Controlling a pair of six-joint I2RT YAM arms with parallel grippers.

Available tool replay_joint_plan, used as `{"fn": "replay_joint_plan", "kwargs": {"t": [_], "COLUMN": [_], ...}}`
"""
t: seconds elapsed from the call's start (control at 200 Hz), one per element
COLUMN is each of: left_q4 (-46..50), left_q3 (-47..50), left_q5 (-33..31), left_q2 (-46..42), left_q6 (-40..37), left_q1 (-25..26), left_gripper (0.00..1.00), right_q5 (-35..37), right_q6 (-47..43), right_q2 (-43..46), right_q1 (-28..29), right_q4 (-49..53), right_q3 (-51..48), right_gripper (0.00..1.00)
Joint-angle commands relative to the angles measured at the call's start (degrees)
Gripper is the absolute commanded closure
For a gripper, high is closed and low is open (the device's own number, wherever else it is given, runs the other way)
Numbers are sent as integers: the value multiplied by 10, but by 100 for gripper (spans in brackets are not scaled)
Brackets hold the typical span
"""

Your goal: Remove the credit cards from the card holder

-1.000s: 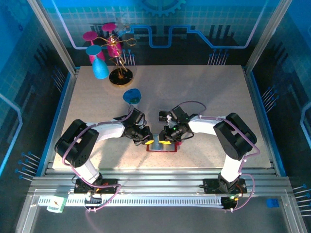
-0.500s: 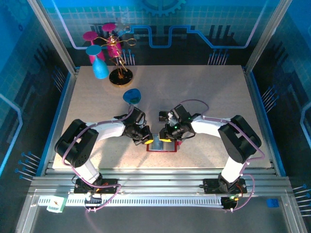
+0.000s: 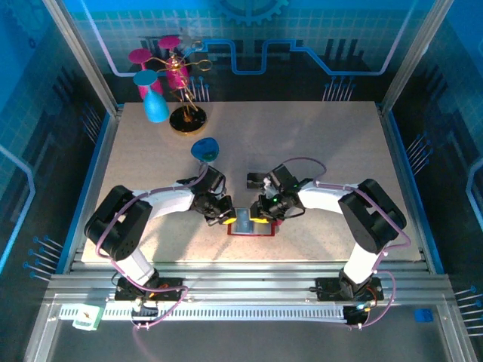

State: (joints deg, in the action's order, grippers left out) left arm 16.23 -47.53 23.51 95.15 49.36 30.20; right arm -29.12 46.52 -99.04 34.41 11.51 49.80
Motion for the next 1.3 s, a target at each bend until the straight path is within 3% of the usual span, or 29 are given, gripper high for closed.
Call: {"fn": "replay_joint_plan", "kwargs": {"t": [0.0, 1.045, 1.296], "left_q4": [14, 33, 38], "left_q3": [-8, -14, -13], "left_q5": [-2, 9, 5], "left_q2": [16, 45, 39], "left_q6": [-10, -23, -23], "left_q1": [-3, -3, -3], "left_gripper": [94, 94, 94], "right_q5": [-9, -64, -66], "right_q6": [3, 63, 67], "right_q2": [-2, -11, -14], "right_q1": [-5, -23, -28], "right_q4": [3, -121, -127], "right_q3": [-9, -56, -60], "right_gripper": [76, 78, 83]}}
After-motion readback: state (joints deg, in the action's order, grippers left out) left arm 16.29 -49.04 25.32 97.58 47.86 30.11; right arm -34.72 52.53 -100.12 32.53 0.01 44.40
